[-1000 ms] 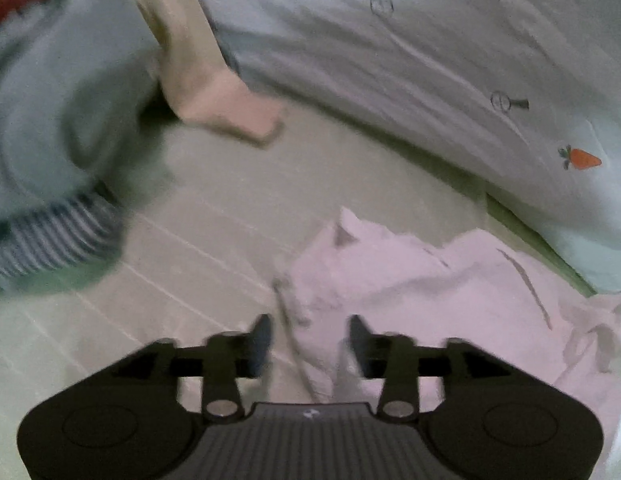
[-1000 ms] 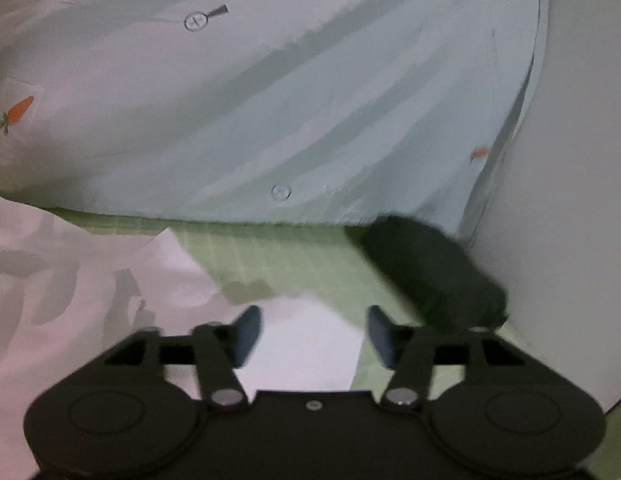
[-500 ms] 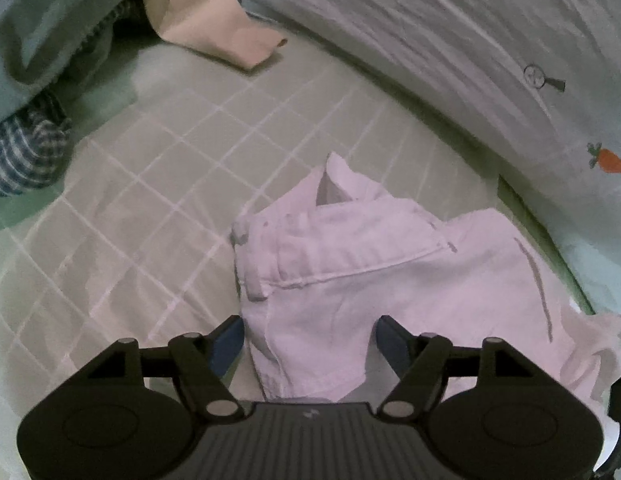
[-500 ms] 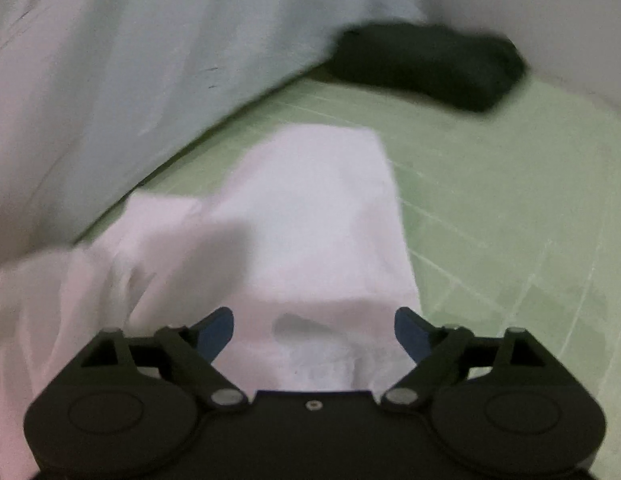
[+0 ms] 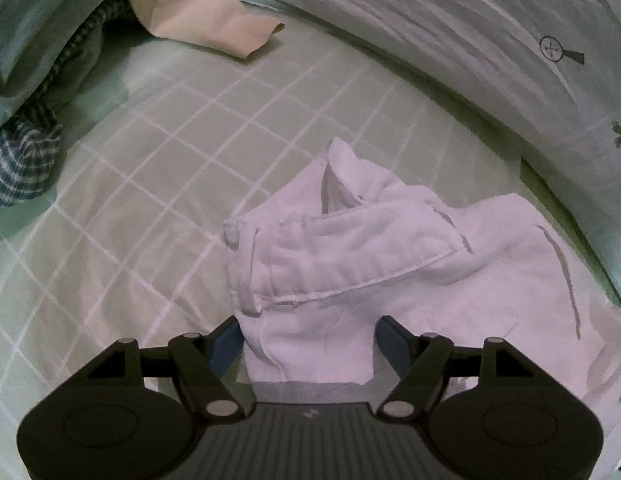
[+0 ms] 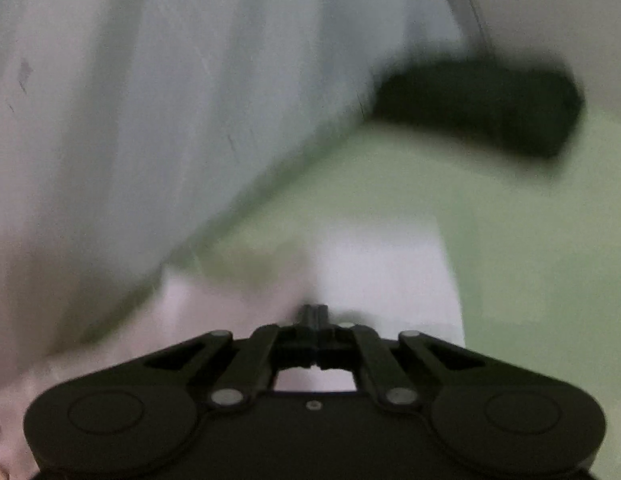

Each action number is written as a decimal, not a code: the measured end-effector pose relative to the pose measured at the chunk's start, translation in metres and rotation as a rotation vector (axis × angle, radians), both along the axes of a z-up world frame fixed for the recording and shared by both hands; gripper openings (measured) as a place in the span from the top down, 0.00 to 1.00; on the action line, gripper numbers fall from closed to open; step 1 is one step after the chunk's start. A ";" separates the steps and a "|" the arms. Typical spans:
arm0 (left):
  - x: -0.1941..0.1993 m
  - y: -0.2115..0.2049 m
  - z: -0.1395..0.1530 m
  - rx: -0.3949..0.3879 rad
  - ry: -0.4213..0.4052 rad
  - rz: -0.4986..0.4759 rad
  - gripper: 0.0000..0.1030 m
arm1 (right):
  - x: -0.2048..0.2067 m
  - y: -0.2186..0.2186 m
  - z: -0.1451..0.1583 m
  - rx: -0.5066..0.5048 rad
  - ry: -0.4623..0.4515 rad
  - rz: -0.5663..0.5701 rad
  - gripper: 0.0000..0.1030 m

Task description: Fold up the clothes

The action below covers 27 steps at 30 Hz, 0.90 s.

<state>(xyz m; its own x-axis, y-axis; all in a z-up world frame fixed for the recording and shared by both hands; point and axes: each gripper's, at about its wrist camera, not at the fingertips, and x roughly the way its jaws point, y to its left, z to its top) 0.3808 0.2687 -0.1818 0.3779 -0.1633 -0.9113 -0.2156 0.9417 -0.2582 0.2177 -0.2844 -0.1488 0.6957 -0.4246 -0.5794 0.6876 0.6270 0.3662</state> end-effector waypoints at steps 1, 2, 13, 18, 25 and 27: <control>0.001 0.000 -0.001 0.004 0.001 0.001 0.27 | 0.006 -0.006 0.019 -0.063 -0.033 -0.003 1.00; 0.001 -0.001 0.000 0.011 -0.001 0.000 0.26 | 0.013 -0.013 0.041 -0.117 -0.070 -0.019 1.00; -0.001 -0.013 0.002 0.067 -0.007 0.018 0.23 | 0.050 0.004 0.052 -0.144 0.055 0.115 0.66; 0.004 -0.012 0.005 0.065 0.002 -0.002 0.24 | 0.050 0.060 0.005 0.100 0.026 0.200 0.65; 0.005 -0.012 0.013 0.057 -0.022 -0.021 0.26 | 0.080 0.101 -0.002 0.286 -0.077 0.342 0.38; 0.005 -0.012 0.017 0.043 -0.034 -0.024 0.26 | 0.095 0.109 -0.002 0.290 -0.054 0.381 0.25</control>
<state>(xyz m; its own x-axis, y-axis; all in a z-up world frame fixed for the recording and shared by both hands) 0.3862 0.2572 -0.1647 0.4053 -0.1331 -0.9044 -0.1850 0.9569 -0.2238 0.3130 -0.1755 -0.1512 0.8026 0.0403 -0.5951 0.4037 0.6978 0.5917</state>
